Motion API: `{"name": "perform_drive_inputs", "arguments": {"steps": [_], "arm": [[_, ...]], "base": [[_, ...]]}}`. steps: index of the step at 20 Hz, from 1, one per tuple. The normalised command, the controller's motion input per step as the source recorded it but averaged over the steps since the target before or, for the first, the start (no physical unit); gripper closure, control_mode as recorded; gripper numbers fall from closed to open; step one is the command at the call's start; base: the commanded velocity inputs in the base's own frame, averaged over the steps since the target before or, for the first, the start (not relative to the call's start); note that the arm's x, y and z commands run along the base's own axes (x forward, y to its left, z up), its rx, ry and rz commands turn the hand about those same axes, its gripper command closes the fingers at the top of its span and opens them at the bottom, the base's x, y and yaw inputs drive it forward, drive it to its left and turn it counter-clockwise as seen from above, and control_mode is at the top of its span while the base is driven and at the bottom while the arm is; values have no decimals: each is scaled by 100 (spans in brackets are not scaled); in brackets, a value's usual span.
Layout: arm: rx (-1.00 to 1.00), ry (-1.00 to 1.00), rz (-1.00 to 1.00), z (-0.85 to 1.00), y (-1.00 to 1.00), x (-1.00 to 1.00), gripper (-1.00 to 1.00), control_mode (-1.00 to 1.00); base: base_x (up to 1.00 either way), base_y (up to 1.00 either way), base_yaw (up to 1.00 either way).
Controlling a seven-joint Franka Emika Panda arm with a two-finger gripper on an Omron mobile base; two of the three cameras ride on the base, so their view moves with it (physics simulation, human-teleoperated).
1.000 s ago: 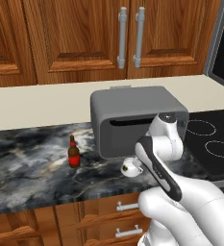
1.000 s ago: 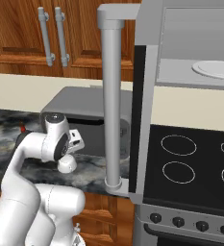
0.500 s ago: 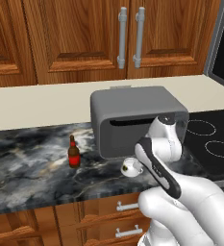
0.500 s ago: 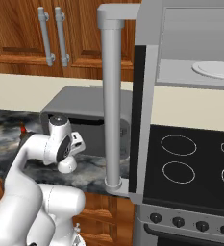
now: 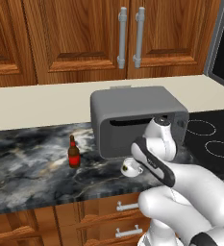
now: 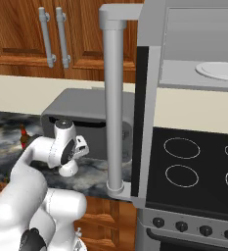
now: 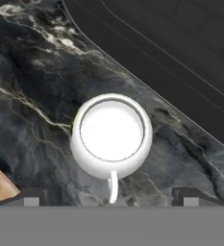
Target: Pick the mug from the counter and place it inside the microwave. Then close the microwave.
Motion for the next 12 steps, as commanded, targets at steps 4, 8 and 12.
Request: {"name": "perform_drive_inputs", "arguments": {"steps": [4, 8, 12], "arm": [[0, 13, 0, -8, 0, 17, -100, -100], [0, 13, 0, -22, 0, 0, -100, -100], [0, 14, 0, -20, 0, 0, -100, -100]], "base": [[0, 0, 0], [0, 0, 0], [0, 0, 0]]}}
